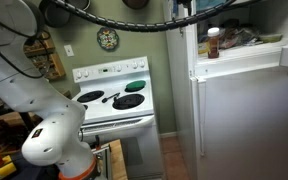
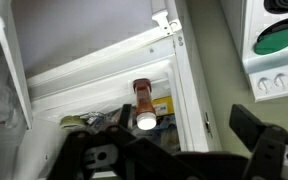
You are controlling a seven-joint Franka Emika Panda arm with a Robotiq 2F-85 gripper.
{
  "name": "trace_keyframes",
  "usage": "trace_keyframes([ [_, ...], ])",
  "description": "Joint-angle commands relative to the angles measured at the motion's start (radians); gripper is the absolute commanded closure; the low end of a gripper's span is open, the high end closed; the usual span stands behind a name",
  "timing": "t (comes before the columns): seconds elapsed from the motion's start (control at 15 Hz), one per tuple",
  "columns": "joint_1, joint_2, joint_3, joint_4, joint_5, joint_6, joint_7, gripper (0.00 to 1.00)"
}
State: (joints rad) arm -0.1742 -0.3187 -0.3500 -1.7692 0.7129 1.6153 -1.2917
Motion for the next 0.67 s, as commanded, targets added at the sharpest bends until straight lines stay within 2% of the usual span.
trace_keyframes([
  [0.0,-0.015,0.002,-0.05,0.069,-0.054,-0.131,-0.043,0.0],
  [0.4,-0.023,0.027,-0.095,0.149,-0.104,-0.267,-0.099,0.0],
  [0.47,-0.027,0.031,-0.098,0.159,-0.113,-0.273,-0.103,0.0],
  [0.6,-0.048,0.035,-0.092,0.161,-0.118,-0.183,-0.063,0.0],
])
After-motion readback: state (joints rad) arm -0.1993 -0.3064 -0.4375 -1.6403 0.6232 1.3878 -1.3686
